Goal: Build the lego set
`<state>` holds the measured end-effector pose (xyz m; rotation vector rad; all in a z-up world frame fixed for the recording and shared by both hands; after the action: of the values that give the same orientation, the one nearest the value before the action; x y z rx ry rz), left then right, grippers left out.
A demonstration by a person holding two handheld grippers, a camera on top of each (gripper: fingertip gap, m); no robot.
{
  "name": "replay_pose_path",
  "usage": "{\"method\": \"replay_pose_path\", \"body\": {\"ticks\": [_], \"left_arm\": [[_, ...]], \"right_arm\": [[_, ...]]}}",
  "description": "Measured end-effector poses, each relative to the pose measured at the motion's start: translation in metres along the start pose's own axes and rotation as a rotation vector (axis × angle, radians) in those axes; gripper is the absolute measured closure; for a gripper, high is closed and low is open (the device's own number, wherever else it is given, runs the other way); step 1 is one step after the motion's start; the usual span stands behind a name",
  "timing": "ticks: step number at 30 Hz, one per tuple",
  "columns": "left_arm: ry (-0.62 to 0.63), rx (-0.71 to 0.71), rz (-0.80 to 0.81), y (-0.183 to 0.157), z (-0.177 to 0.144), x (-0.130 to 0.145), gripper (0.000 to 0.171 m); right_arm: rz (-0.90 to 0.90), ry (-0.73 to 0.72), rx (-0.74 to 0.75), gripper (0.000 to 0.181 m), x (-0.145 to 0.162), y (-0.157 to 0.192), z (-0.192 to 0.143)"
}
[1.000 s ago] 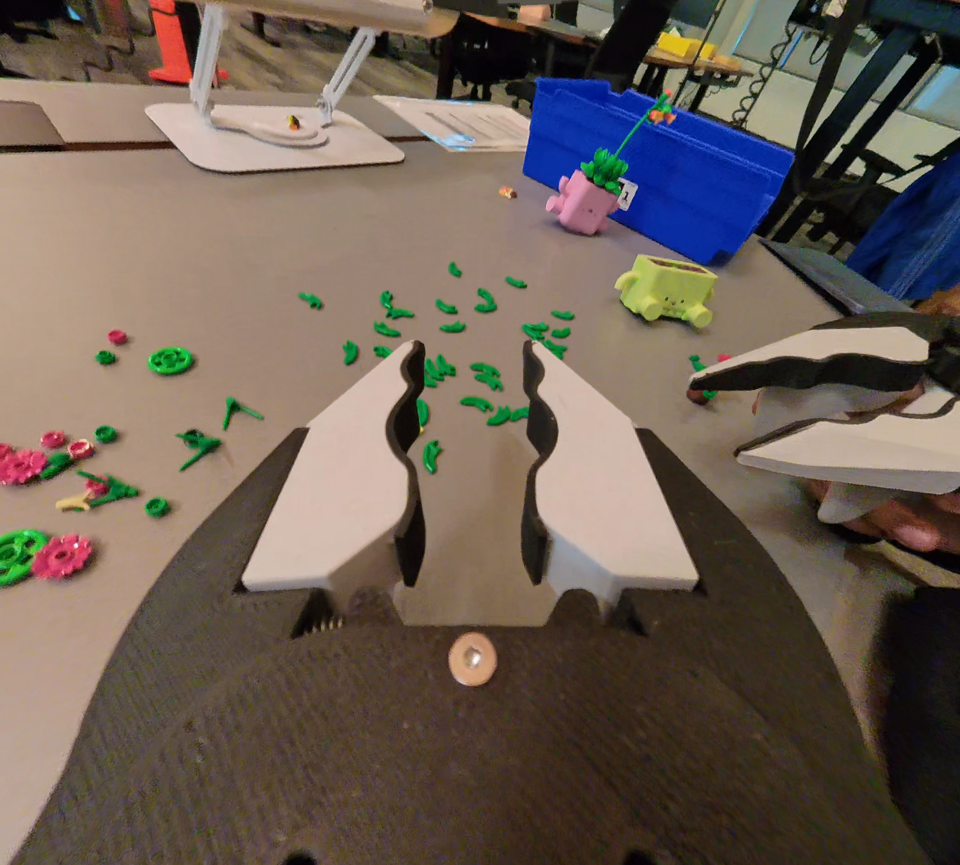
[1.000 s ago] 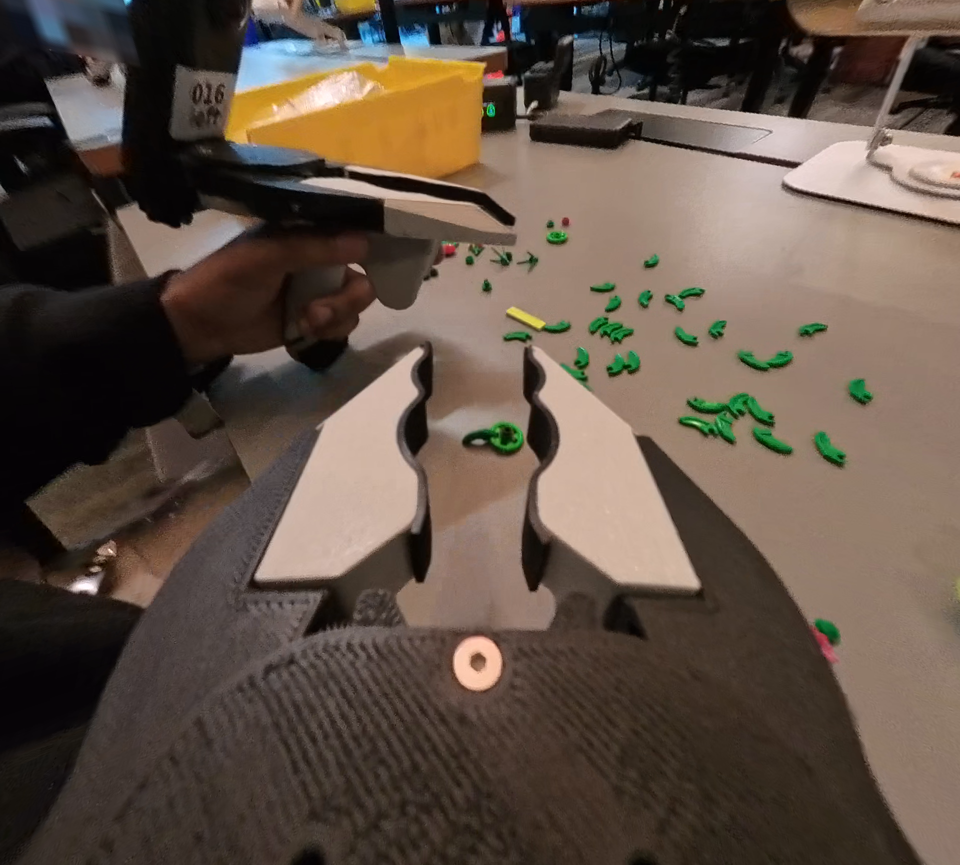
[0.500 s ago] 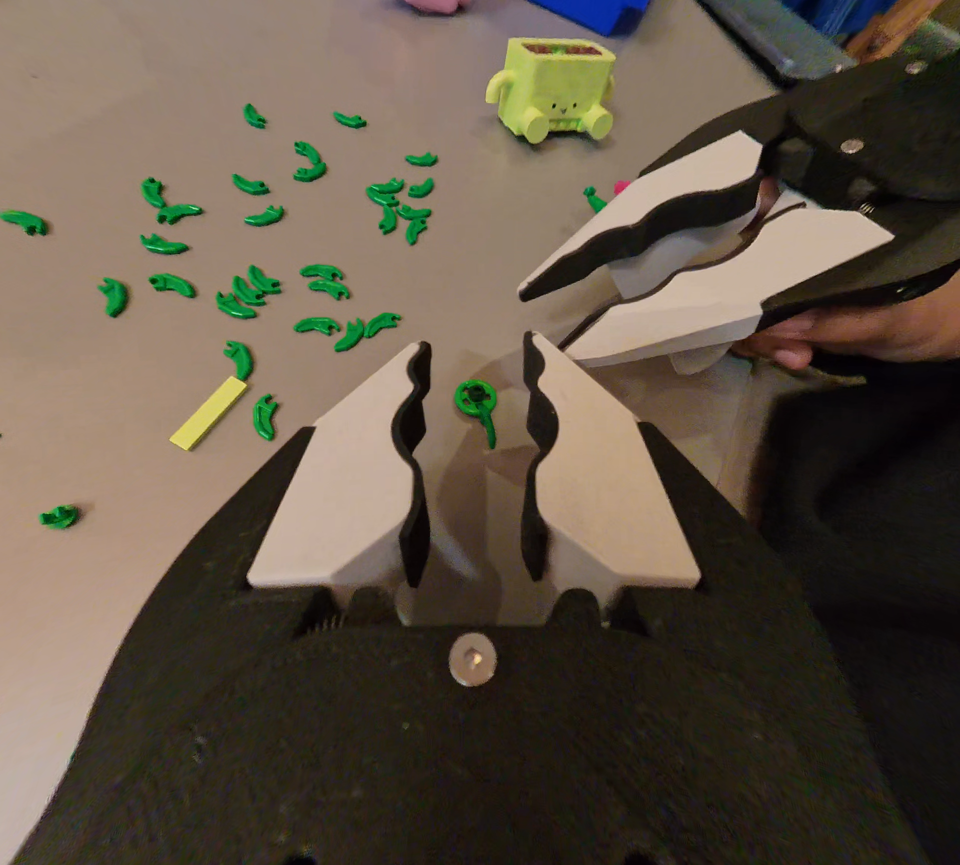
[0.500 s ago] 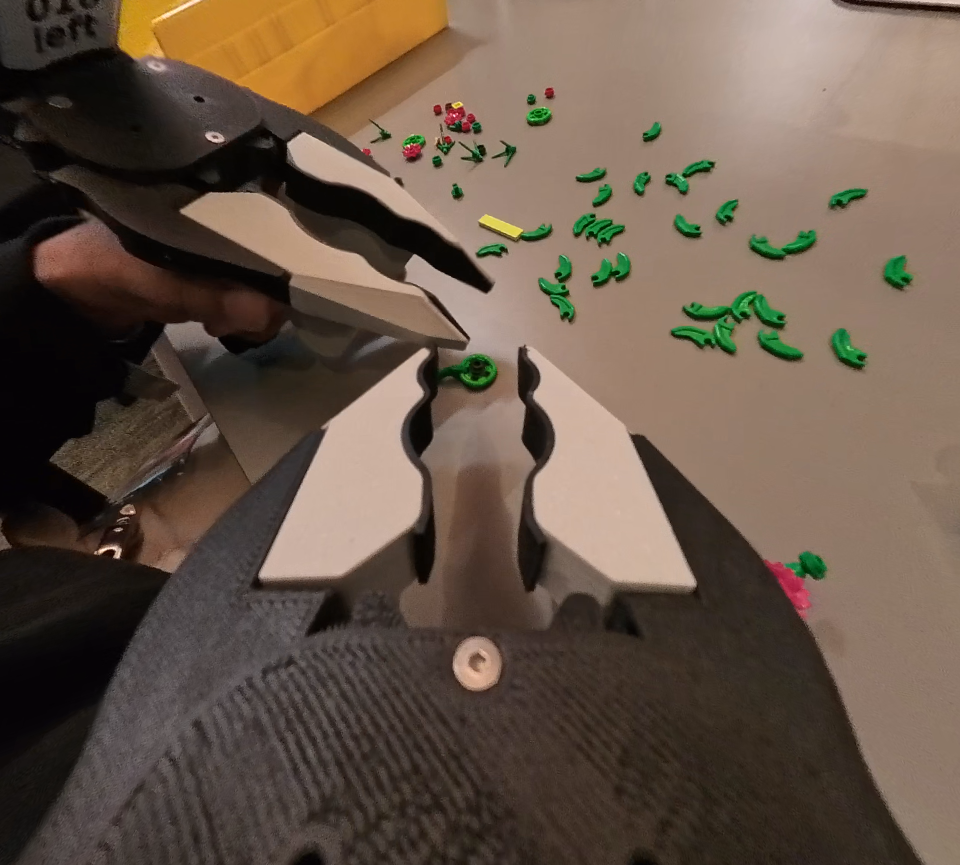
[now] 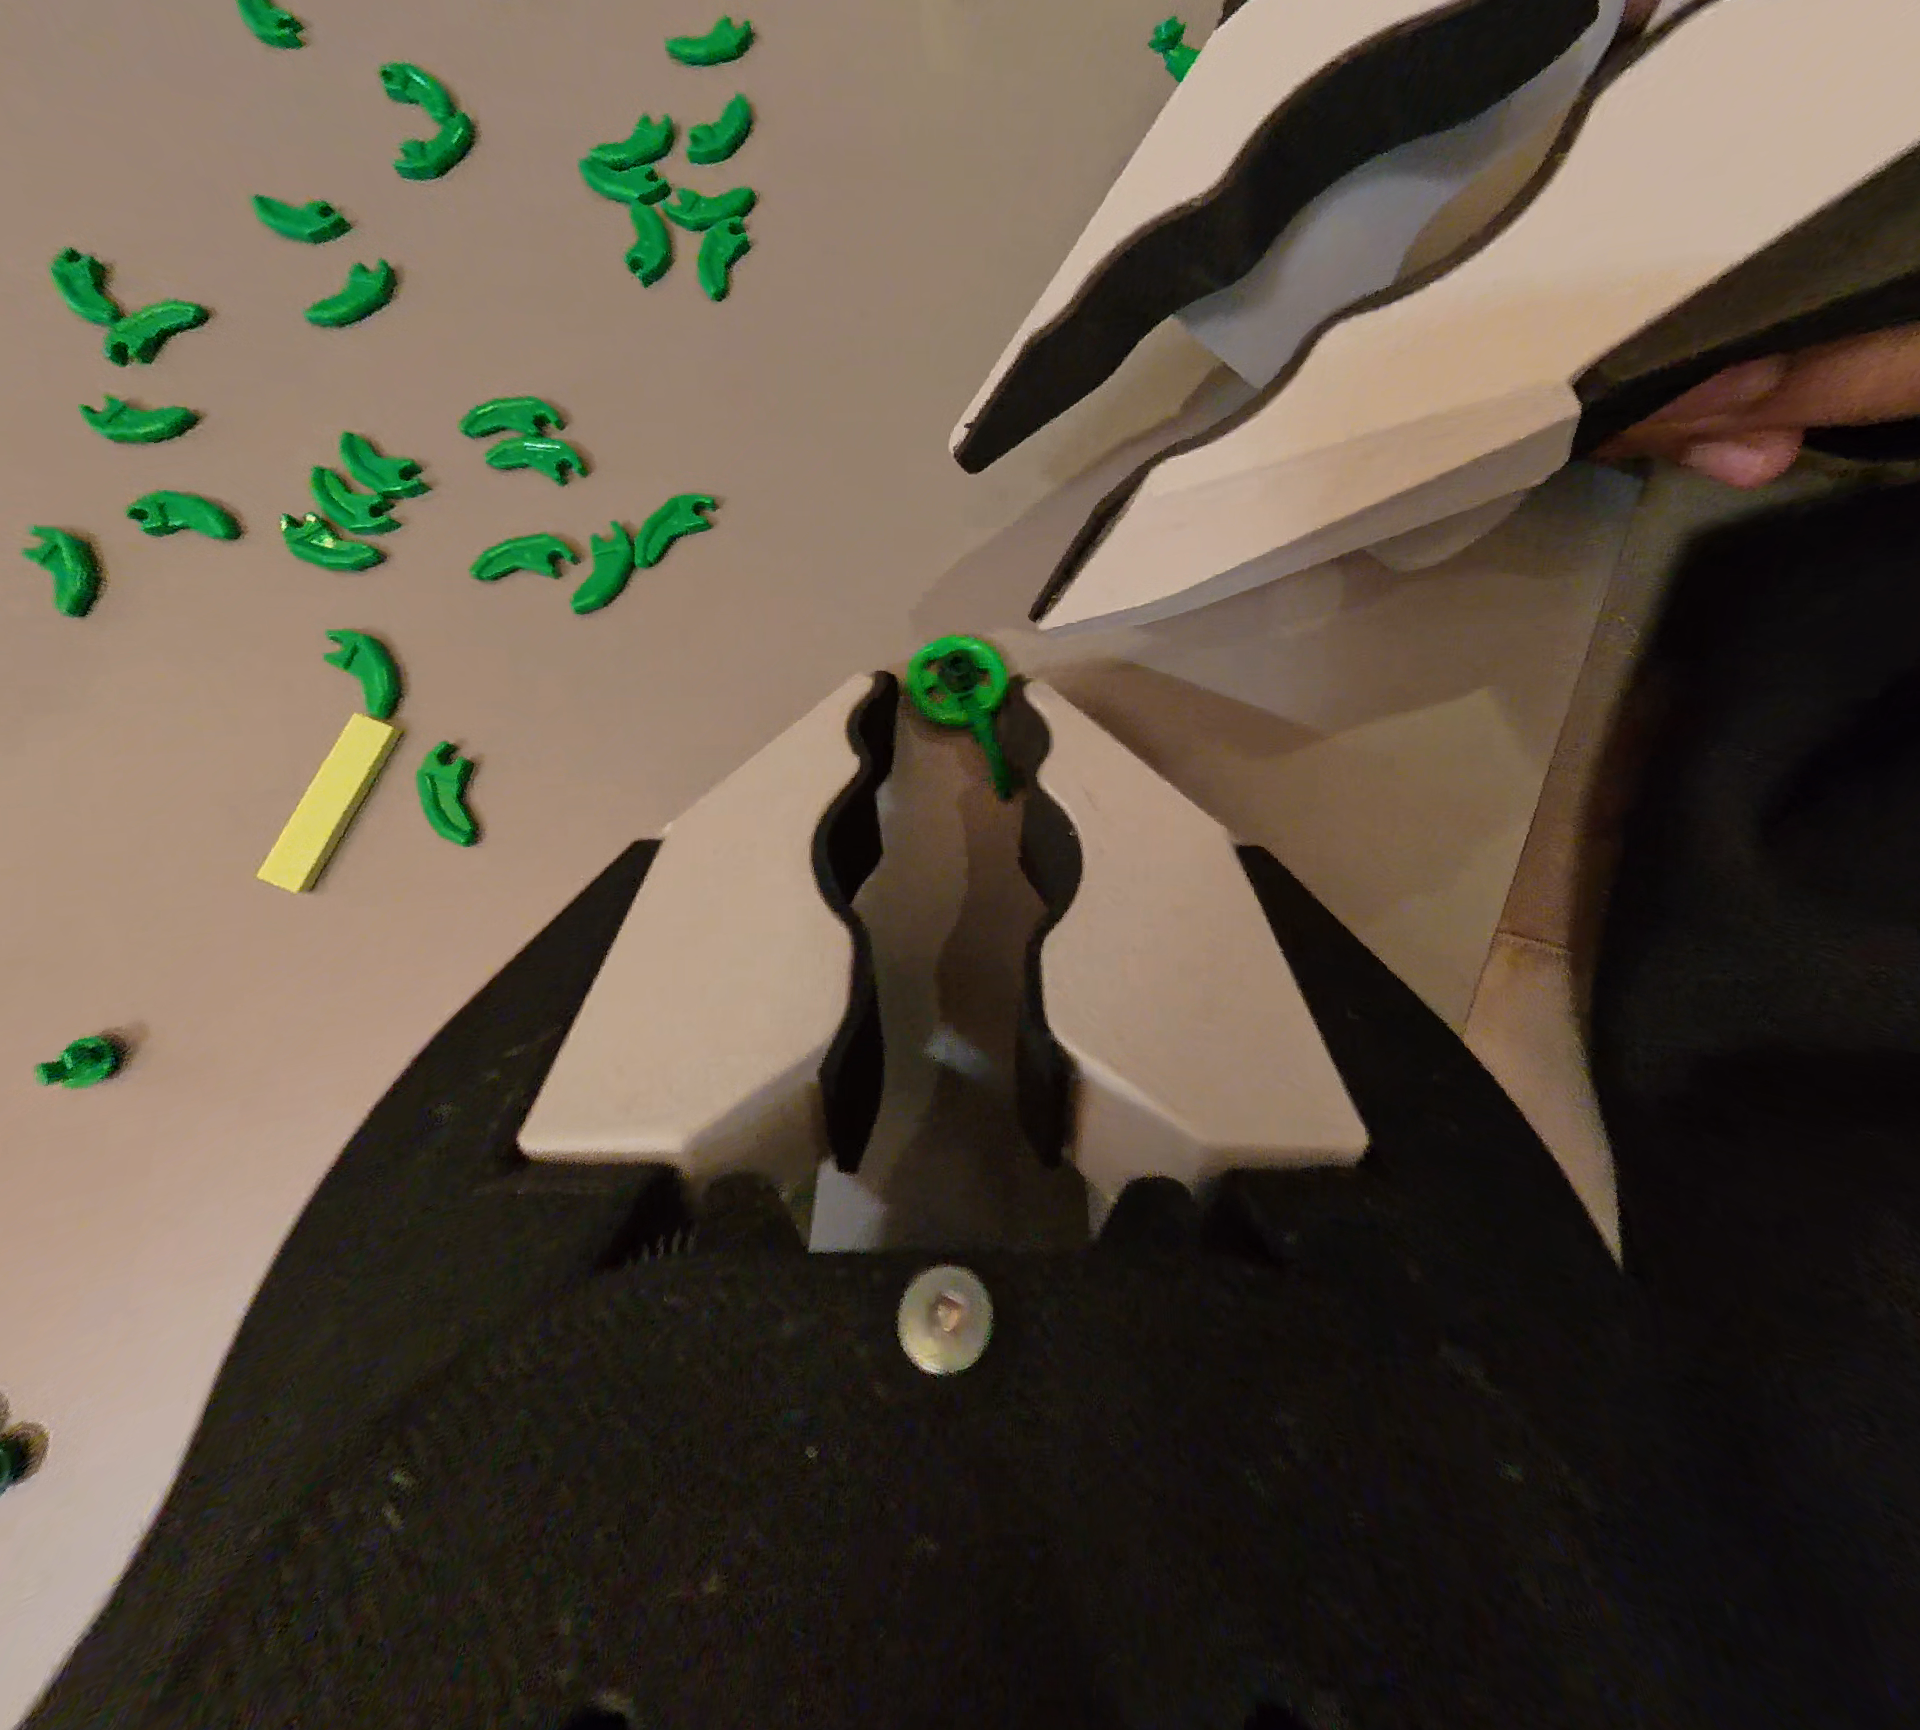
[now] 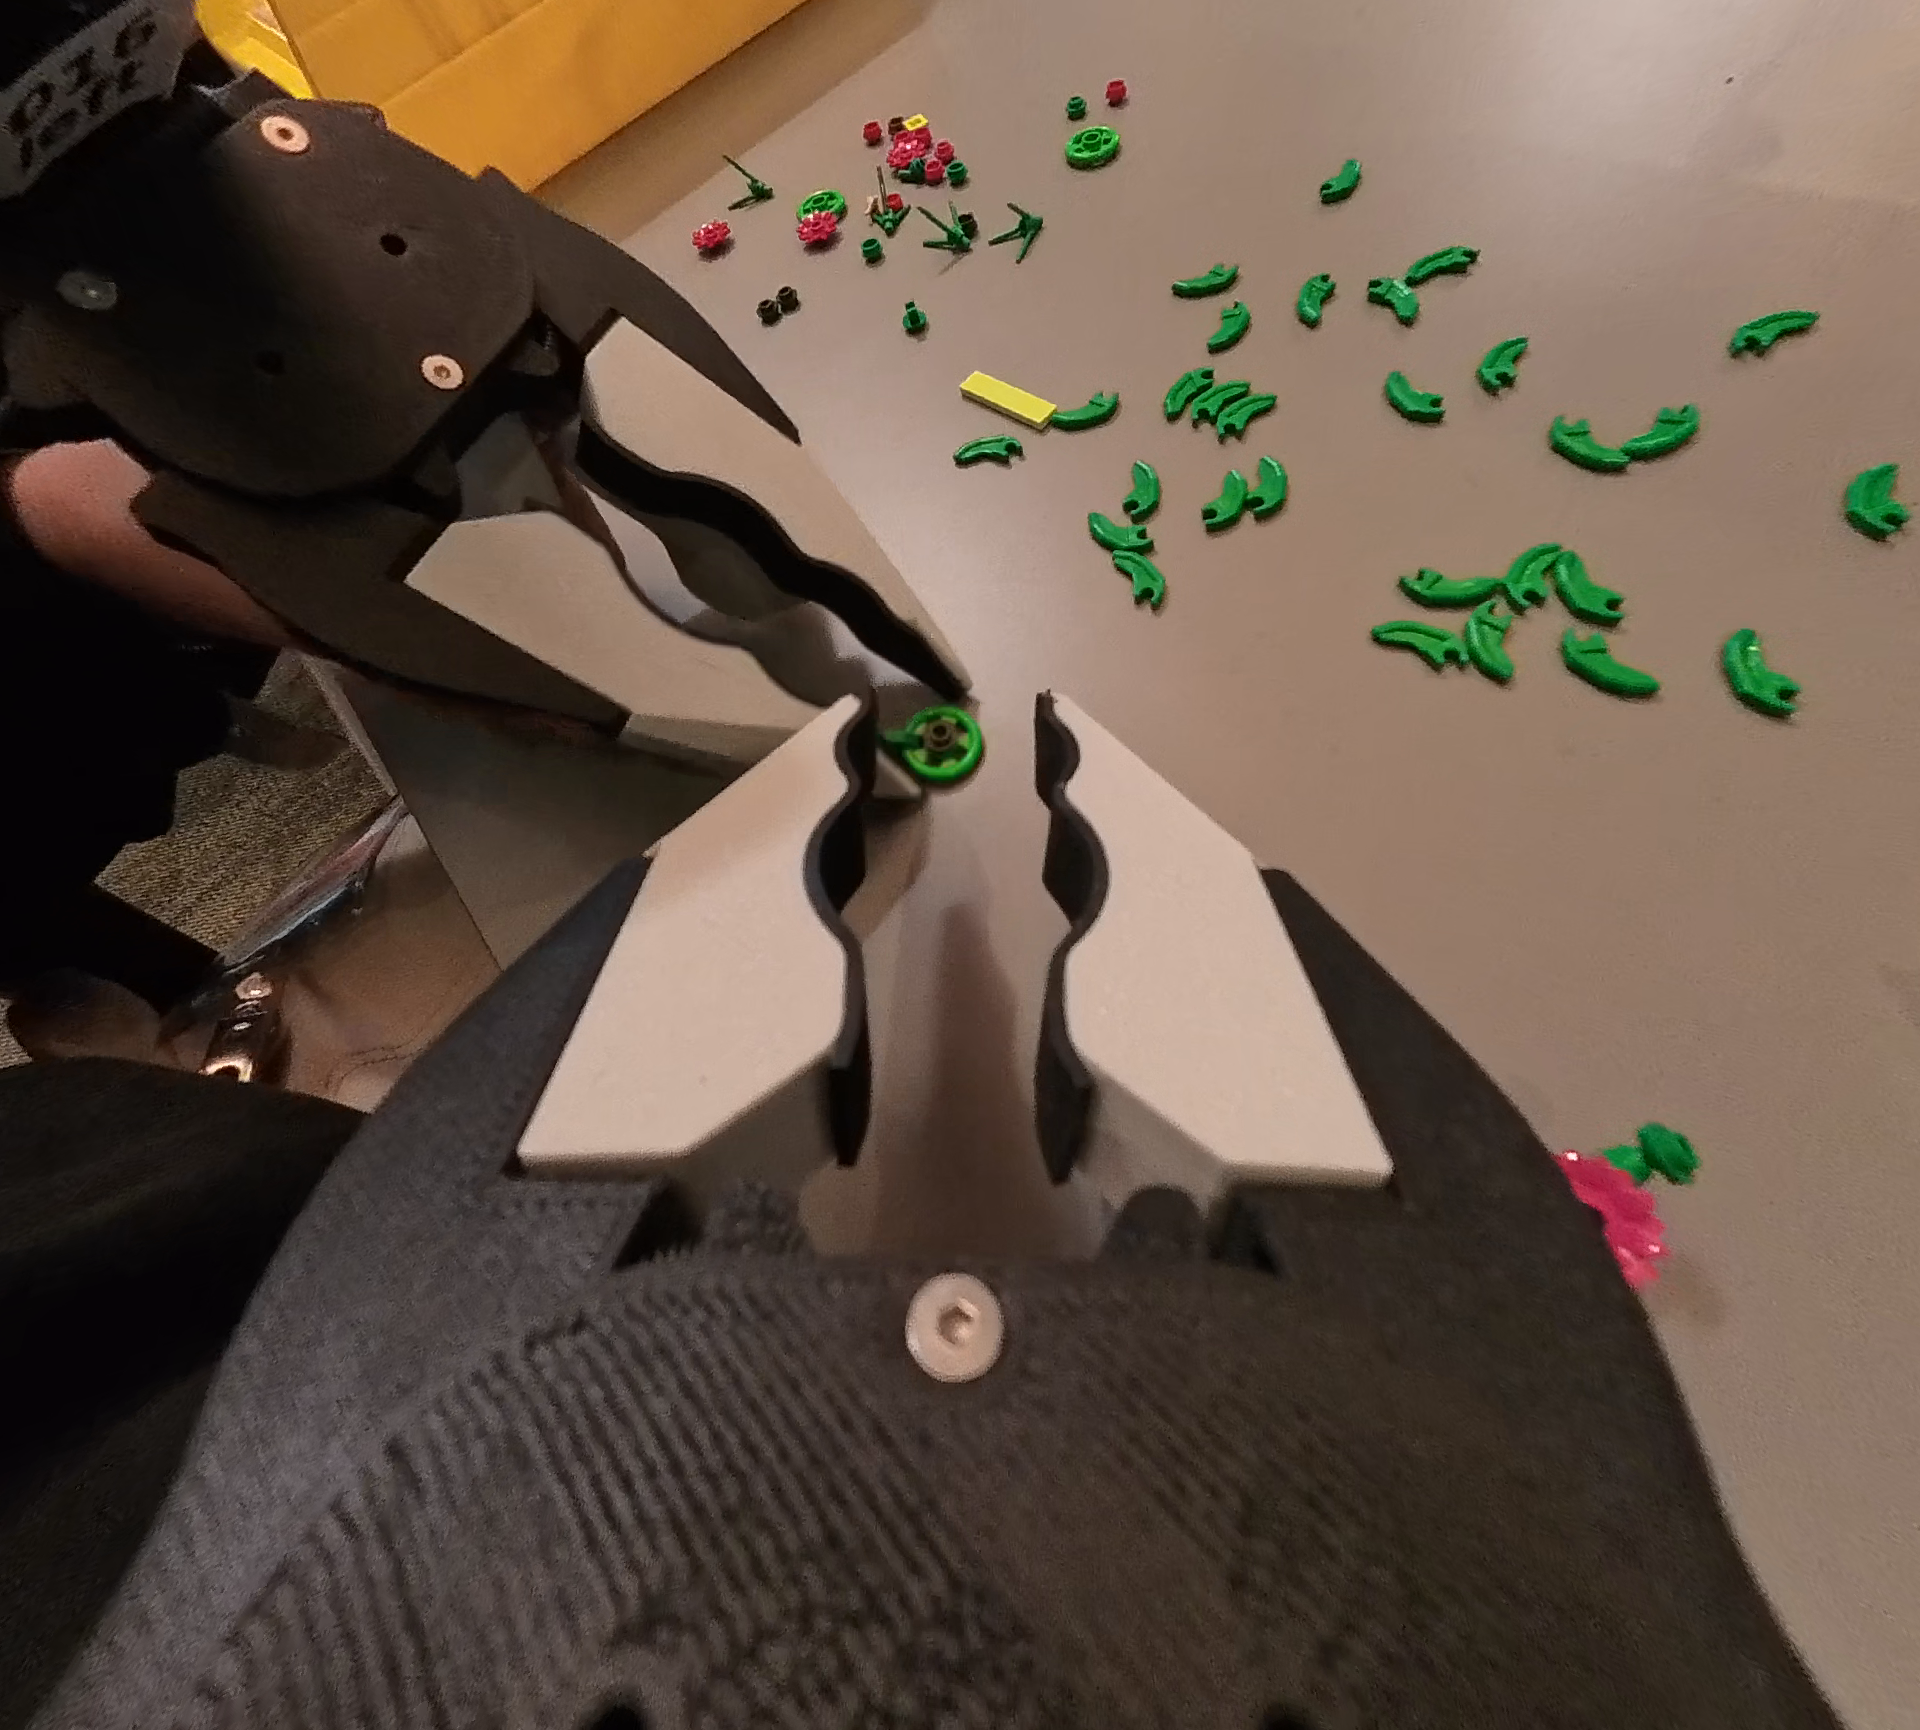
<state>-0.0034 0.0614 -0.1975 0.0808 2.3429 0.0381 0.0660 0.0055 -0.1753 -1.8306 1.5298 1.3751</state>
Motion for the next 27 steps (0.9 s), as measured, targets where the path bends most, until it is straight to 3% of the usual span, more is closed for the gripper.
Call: {"method": "replay_pose_path", "body": {"ticks": [4,8,12,15,20,27], "left_arm": [[-0.049,0.043,-0.08,0.006,-0.005,-0.003,0.154],[-0.217,0.094,-0.115,0.01,-0.019,-0.014,0.154],[-0.443,0.07,-0.057,0.009,-0.036,-0.028,0.154],[-0.546,-0.001,0.021,0.006,-0.044,-0.032,0.154],[-0.591,-0.048,0.132,-0.009,-0.044,-0.037,0.154],[-0.591,-0.087,0.155,-0.012,-0.041,-0.038,0.155]], "right_arm": [[-0.001,-0.016,-0.006,0.153,-0.001,0.001,-0.002],[0.037,-0.096,-0.055,0.155,-0.006,-0.001,-0.009],[0.073,-0.45,-0.223,0.168,-0.025,0.003,-0.041],[0.088,-0.415,-0.228,0.164,-0.023,0.004,-0.038],[0.231,-0.406,-0.318,0.161,-0.019,0.007,-0.029],[0.358,-0.403,-0.401,0.179,-0.016,0.002,-0.025]]}}
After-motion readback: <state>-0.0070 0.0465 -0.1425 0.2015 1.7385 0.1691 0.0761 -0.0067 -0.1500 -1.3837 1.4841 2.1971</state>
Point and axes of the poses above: each gripper's, where its closed fingertips meet, z out along the fingers, x out of its underside, y = z × x across the jaws, the point moved 6 cm from there along -z, back along the fingers, and after that the axes turned 8 degrees about -x, right-handed, at the moved point
